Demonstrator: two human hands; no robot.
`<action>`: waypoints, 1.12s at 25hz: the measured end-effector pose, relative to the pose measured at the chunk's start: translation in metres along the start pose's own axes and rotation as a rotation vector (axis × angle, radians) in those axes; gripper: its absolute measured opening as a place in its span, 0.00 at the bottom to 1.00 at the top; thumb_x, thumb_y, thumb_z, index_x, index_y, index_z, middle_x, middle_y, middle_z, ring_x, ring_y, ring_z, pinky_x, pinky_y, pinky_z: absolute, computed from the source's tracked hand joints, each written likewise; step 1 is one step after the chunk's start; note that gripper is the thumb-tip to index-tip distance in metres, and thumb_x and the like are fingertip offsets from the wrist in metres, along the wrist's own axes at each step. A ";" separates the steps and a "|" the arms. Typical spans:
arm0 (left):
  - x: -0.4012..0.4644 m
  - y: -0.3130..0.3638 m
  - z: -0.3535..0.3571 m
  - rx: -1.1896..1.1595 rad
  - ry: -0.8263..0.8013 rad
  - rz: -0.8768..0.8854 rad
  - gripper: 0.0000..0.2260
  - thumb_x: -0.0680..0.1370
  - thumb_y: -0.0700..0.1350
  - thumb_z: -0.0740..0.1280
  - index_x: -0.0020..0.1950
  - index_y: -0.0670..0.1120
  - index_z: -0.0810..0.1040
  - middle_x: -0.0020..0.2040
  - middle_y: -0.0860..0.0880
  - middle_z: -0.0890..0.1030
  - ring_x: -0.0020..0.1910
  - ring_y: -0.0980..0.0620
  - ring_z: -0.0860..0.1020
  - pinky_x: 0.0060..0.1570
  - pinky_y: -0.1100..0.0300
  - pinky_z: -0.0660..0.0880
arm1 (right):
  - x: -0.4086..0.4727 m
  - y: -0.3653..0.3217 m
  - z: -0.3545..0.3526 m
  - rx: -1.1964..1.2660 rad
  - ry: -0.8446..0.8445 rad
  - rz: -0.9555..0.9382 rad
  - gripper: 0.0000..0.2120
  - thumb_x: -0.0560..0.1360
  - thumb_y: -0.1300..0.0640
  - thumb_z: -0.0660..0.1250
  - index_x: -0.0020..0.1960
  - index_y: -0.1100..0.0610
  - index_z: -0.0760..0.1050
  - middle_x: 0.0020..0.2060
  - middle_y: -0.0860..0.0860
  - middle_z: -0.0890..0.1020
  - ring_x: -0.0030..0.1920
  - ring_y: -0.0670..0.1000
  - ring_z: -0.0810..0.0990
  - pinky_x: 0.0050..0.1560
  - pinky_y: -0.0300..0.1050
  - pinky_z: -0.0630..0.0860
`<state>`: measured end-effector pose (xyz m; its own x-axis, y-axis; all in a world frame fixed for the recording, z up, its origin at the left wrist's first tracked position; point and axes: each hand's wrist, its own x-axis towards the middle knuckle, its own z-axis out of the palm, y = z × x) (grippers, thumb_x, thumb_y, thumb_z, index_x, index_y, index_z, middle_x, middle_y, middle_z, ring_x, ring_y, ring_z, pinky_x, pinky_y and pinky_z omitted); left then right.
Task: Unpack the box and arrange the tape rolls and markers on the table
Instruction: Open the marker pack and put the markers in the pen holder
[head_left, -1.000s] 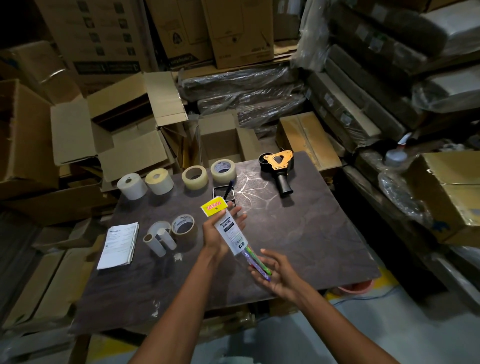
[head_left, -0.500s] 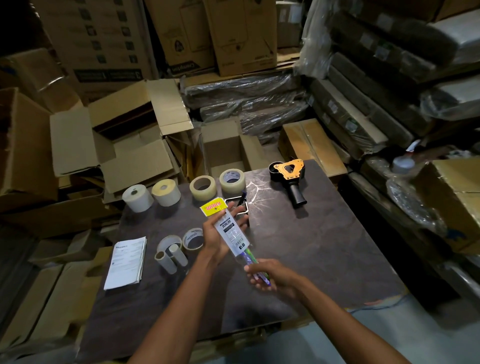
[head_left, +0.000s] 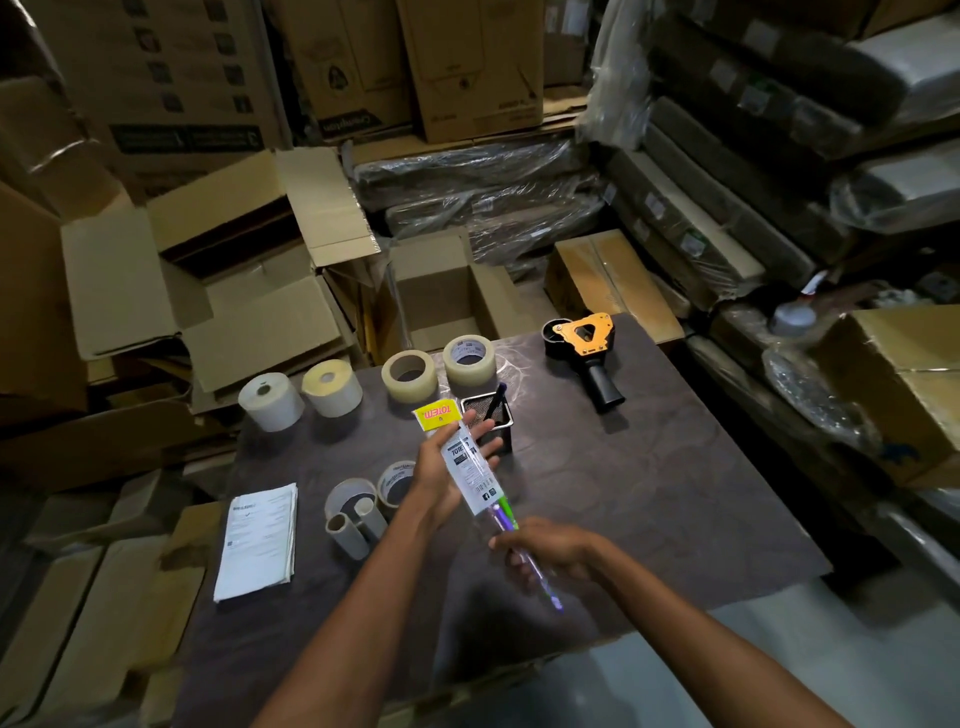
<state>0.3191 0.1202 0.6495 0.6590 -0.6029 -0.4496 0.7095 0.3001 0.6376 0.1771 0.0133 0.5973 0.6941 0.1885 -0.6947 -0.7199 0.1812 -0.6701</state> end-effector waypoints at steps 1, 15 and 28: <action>0.004 0.001 -0.004 0.002 0.024 -0.016 0.13 0.80 0.48 0.58 0.61 0.46 0.76 0.53 0.44 0.84 0.53 0.40 0.80 0.52 0.48 0.75 | 0.002 -0.001 0.002 0.030 -0.030 0.049 0.11 0.70 0.52 0.70 0.38 0.54 0.69 0.29 0.50 0.66 0.29 0.47 0.63 0.31 0.39 0.61; 0.035 0.060 -0.036 -0.257 0.168 0.255 0.14 0.83 0.47 0.55 0.64 0.45 0.73 0.52 0.41 0.84 0.47 0.40 0.84 0.50 0.46 0.76 | -0.003 -0.040 -0.025 0.085 0.233 -0.185 0.19 0.80 0.52 0.62 0.31 0.53 0.64 0.23 0.47 0.61 0.21 0.45 0.58 0.22 0.37 0.55; 0.029 0.039 -0.039 -0.296 0.311 0.315 0.14 0.84 0.47 0.54 0.66 0.45 0.71 0.52 0.42 0.82 0.45 0.40 0.83 0.49 0.47 0.75 | 0.100 -0.187 -0.026 0.032 0.709 -0.752 0.22 0.79 0.40 0.61 0.44 0.59 0.77 0.34 0.53 0.81 0.32 0.48 0.78 0.32 0.39 0.74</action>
<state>0.3757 0.1432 0.6375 0.8625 -0.2157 -0.4577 0.4757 0.6542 0.5880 0.3813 -0.0272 0.6467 0.7980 -0.5942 -0.1005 -0.0925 0.0441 -0.9947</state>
